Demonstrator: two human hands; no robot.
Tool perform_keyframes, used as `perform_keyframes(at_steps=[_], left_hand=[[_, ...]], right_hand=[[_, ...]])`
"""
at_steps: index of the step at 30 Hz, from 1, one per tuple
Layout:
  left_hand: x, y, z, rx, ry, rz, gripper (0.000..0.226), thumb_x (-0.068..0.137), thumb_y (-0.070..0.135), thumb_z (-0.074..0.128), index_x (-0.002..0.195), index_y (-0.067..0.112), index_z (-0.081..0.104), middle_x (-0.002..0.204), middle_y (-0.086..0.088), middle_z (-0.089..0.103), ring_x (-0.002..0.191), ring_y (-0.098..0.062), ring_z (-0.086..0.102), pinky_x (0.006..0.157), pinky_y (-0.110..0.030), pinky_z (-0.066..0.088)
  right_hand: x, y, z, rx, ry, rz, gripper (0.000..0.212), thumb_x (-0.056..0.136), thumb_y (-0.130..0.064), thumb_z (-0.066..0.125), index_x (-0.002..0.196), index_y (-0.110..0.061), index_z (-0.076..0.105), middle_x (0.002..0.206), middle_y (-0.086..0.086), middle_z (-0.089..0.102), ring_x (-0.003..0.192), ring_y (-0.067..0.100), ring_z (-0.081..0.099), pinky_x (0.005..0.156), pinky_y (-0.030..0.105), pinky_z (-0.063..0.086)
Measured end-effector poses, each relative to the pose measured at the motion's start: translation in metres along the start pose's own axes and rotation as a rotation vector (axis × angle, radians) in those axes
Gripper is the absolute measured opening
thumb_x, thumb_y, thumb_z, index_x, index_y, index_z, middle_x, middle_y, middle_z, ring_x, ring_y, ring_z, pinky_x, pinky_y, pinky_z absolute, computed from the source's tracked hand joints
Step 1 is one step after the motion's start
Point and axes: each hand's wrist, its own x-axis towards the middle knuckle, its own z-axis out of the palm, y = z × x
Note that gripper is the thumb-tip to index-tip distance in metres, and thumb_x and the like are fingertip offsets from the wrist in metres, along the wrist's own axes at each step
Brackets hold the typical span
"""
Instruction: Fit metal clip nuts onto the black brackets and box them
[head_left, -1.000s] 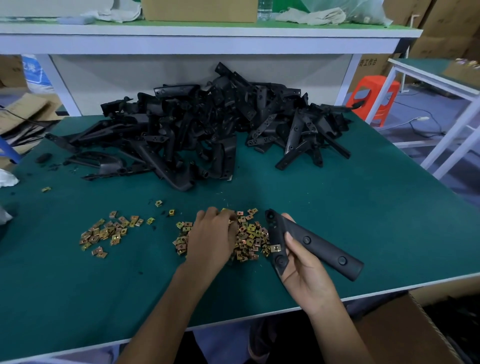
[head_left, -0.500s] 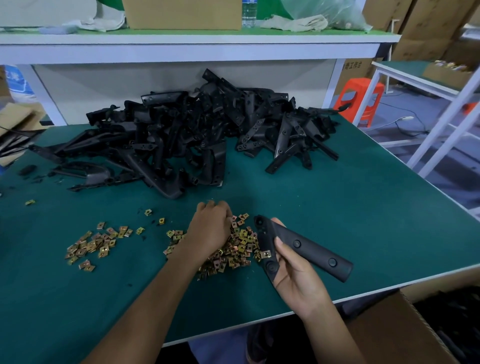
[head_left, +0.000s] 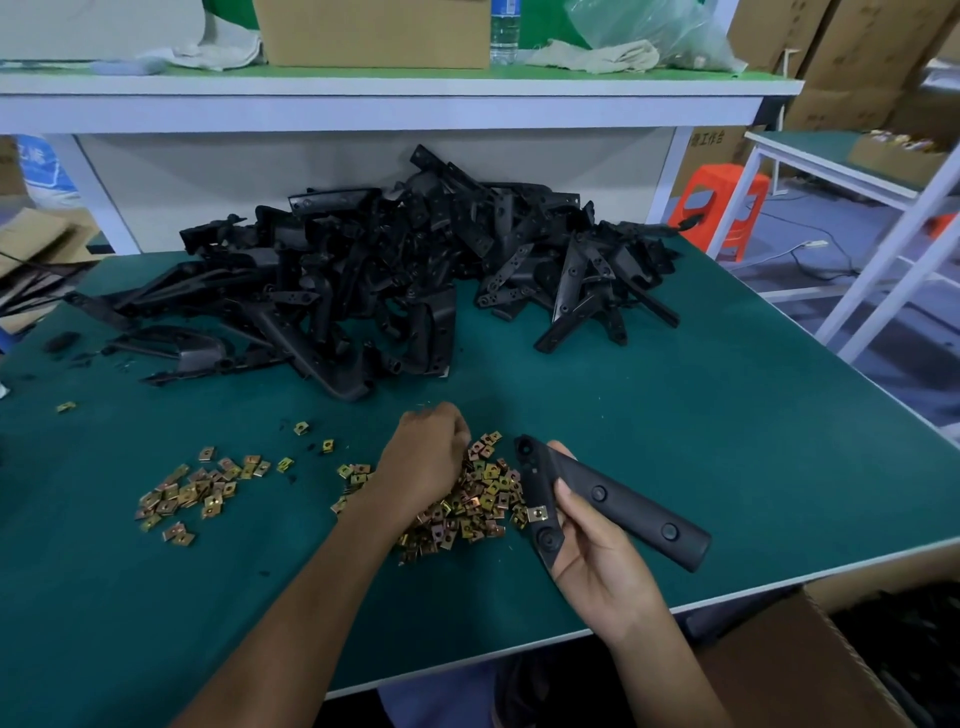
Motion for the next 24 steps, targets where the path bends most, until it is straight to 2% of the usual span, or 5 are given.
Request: perform_keyframes(at_steps=[2, 5, 11, 15, 24], left_hand=[[-0.009, 0.004, -0.005, -0.16, 0.055, -0.031, 0.011, 0.105, 0.031, 0.048, 0.104, 0.026, 0.057, 0.098, 0.006, 0.066, 0.089, -0.008, 0.06, 0.073, -0.03, 0.047], [-0.029, 0.007, -0.009, -0.481, 0.067, -0.085, 0.014, 0.103, 0.034, 0.054, 0.11, 0.033, 0.066, 0.098, 0.017, 0.069, 0.091, 0.002, 0.062, 0.074, -0.018, 0.046], [-0.06, 0.02, 0.004, -1.15, 0.008, -0.232, 0.019, 0.098, 0.003, 0.061, 0.101, 0.014, 0.075, 0.087, -0.002, 0.077, 0.078, -0.01, 0.07, 0.07, -0.02, 0.056], [-0.066, 0.03, 0.012, -1.273, -0.029, -0.282, 0.016, 0.097, 0.008, 0.063, 0.098, 0.017, 0.076, 0.088, 0.003, 0.072, 0.079, -0.007, 0.066, 0.069, -0.021, 0.054], [-0.07, 0.046, 0.014, -1.5, -0.145, -0.331, 0.019, 0.095, 0.003, 0.064, 0.087, 0.01, 0.08, 0.077, -0.007, 0.072, 0.065, -0.011, 0.065, 0.059, -0.021, 0.057]], right_hand=[[0.0, -0.001, 0.001, 0.002, 0.002, -0.002, 0.049, 0.08, -0.017, 0.072, 0.128, -0.024, 0.073, 0.137, 0.011, 0.066, 0.116, 0.021, 0.069, 0.104, 0.04, 0.051], [-0.001, -0.001, 0.002, -0.001, 0.005, -0.002, 0.045, 0.083, -0.016, 0.069, 0.127, -0.024, 0.073, 0.137, 0.011, 0.066, 0.115, 0.021, 0.07, 0.102, 0.039, 0.053], [0.0, -0.001, 0.001, 0.001, 0.028, -0.004, 0.047, 0.087, -0.014, 0.064, 0.134, -0.021, 0.068, 0.138, 0.013, 0.065, 0.118, 0.023, 0.068, 0.102, 0.04, 0.054], [-0.002, -0.001, 0.002, 0.023, 0.008, -0.008, 0.044, 0.09, -0.012, 0.061, 0.133, -0.018, 0.068, 0.133, 0.013, 0.068, 0.112, 0.021, 0.071, 0.083, 0.034, 0.061], [-0.003, -0.001, 0.0, 0.036, -0.019, -0.011, 0.045, 0.09, -0.01, 0.061, 0.134, -0.017, 0.067, 0.132, 0.014, 0.068, 0.105, 0.02, 0.073, 0.079, 0.031, 0.061]])
